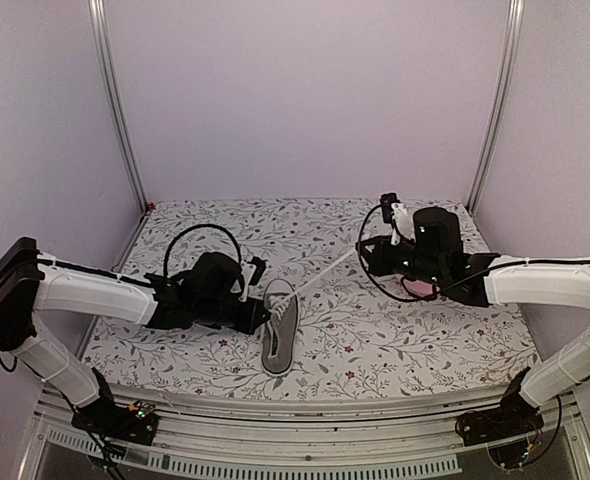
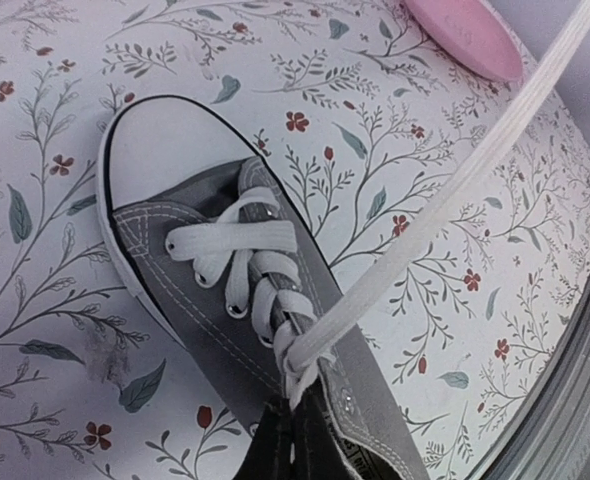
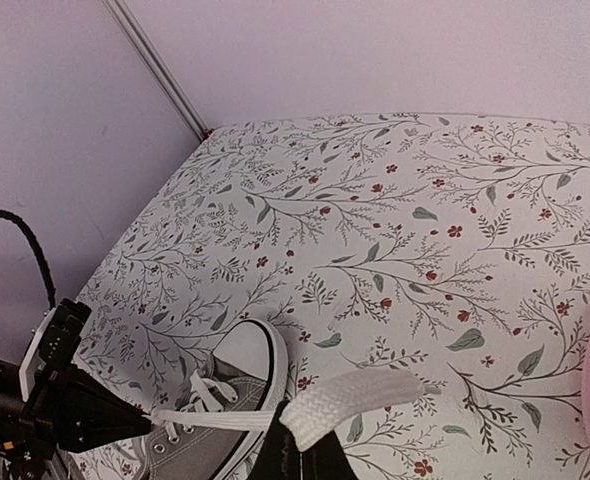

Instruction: Tie the shoes

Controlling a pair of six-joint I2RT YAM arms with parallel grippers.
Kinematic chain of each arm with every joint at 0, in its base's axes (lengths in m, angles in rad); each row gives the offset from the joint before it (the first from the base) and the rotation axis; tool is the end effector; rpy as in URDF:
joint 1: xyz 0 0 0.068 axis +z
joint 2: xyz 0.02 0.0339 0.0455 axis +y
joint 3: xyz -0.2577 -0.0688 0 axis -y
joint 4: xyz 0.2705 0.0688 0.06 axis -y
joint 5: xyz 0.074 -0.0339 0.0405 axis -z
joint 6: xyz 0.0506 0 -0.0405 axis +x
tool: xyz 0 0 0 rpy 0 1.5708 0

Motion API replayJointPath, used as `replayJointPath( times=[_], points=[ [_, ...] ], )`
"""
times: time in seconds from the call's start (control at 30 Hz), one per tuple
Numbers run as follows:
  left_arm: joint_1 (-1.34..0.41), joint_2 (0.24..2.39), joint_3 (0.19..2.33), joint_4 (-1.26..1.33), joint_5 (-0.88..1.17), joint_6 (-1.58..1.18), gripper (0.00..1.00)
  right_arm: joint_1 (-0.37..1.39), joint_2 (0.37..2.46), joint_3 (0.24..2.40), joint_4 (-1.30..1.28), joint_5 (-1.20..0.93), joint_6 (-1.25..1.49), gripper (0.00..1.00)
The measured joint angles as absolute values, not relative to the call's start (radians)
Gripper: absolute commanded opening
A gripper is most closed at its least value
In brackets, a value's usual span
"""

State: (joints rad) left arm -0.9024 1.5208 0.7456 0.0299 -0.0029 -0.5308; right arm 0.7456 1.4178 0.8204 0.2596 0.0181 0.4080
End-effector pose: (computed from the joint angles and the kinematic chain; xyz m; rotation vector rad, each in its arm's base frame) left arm 0.2070 -0.2620 0.1399 0.4469 2.3860 -0.6956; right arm 0.2619 0.2406 0.2244 -0.3206 1.9569 0.7513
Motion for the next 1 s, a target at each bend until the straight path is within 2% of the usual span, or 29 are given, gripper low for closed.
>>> replayJointPath(
  times=[0.47, 1.0],
  points=[
    [-0.902, 1.498, 0.739, 0.019, -0.02, -0.553, 0.0, 0.738, 1.267, 0.659, 0.078, 0.228, 0.413, 0.02],
    [-0.9, 1.446, 0.685, 0.027, -0.027, -0.578, 0.0, 0.738, 1.245, 0.587, 0.044, 0.253, 0.458, 0.02]
  ],
)
